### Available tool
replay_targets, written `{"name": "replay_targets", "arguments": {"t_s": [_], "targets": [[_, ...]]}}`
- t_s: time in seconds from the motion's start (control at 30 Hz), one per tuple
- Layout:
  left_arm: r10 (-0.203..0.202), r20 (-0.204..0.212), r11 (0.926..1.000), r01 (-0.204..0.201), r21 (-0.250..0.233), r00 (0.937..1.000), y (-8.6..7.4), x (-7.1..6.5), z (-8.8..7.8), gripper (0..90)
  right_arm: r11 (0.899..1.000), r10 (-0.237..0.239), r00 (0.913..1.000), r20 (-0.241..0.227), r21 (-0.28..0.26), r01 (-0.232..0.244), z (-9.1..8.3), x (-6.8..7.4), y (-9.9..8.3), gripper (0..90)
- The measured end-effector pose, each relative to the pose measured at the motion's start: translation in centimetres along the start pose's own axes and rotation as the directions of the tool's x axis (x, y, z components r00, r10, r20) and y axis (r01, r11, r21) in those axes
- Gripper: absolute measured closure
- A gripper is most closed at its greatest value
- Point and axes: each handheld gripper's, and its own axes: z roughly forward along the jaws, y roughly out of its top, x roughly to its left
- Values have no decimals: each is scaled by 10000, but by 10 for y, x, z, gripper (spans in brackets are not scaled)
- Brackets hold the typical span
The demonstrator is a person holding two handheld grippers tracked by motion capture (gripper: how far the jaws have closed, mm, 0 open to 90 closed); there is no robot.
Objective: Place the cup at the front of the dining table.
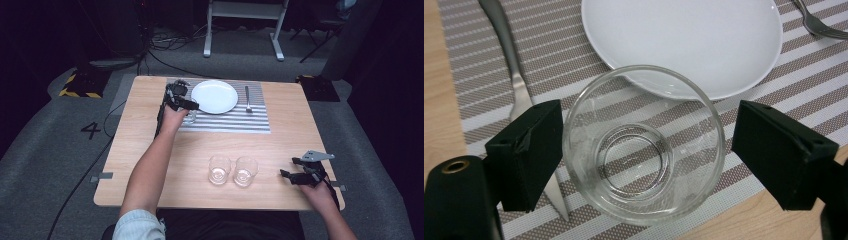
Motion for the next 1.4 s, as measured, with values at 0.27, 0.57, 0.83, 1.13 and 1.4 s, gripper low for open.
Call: {"name": "replay_targets", "arguments": {"t_s": [0.27, 0.57, 0.83, 1.13, 1.4], "targets": [[194, -49, 9977, -197, -645, 9998, 0, -10, -24, 148, 10000, 6, 10000, 0, -2, -6, 0, 0, 0, 228], [856, 370, 9895, -807, -1198, 9956, -9, -28, -58, 155, 10000, 13, 10000, -22, -21, -13, 0, 0, 0, 229], [1078, 764, 9847, -959, -1458, 9912, -17, -32, -78, 157, 10000, -11, 10000, -19, -24, 11, 0, 0, 0, 229], [1419, 1047, 9741, -1200, -1914, 9843, -34, -38, -105, 160, 10000, -30, 10000, -20, -28, 30, 0, 0, 0, 228], [1617, 1214, 9687, -1341, -2087, 9793, -45, -36, -120, 160, 10000, -48, 10000, -20, -31, 48, 0, 0, 0, 229]]}}
